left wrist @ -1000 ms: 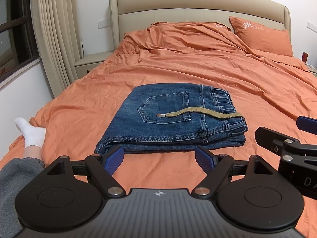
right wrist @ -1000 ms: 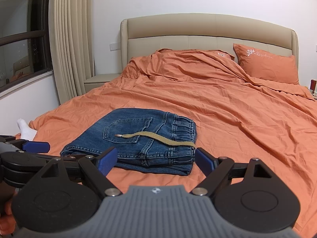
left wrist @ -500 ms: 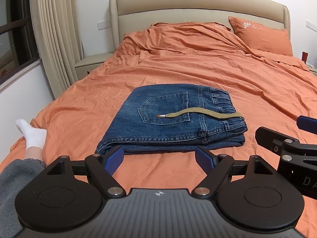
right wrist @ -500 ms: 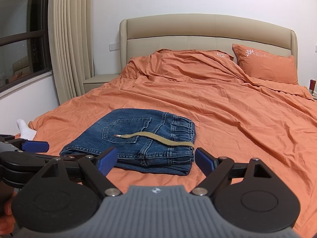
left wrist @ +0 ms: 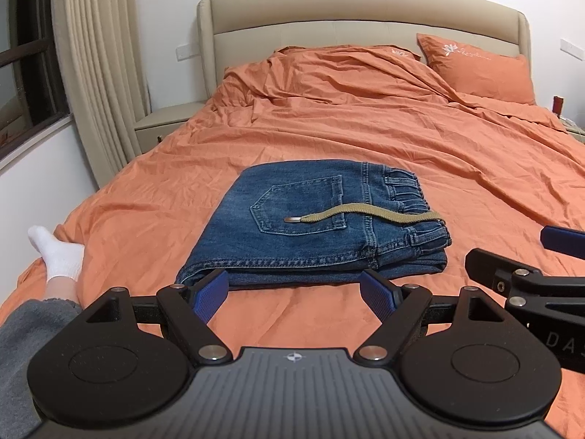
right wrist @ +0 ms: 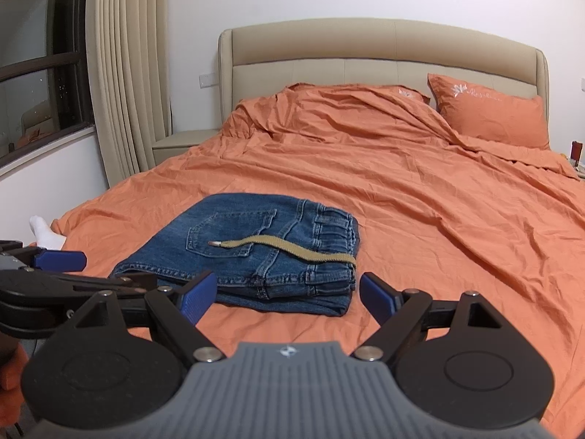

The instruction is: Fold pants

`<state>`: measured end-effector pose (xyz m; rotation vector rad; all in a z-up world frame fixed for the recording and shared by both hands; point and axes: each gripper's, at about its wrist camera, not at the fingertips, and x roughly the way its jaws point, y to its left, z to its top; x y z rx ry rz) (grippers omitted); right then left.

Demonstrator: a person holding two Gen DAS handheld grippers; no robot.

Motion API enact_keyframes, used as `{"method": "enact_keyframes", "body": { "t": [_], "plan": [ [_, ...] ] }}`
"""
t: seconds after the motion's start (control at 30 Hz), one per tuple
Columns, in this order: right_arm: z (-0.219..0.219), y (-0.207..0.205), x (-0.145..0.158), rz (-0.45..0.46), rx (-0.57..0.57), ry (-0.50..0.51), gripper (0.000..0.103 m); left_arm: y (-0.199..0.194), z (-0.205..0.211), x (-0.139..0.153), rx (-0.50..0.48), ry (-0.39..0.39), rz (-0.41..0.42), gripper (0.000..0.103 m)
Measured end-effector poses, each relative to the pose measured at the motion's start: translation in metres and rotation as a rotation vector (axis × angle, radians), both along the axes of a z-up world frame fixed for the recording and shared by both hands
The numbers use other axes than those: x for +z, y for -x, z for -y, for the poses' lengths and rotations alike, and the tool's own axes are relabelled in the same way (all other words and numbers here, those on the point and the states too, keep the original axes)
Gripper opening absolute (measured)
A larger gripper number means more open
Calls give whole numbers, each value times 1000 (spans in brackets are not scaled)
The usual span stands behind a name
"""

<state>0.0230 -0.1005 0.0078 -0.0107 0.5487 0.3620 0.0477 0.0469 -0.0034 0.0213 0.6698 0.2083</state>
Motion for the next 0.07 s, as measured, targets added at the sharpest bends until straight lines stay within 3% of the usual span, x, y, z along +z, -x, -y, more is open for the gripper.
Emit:
{"method": "enact_keyframes", "body": {
  "t": [0.07],
  "plan": [
    [2, -1, -2, -15, -7, -1, 82, 0, 1, 0, 0, 3, 4, 95]
  ]
}}
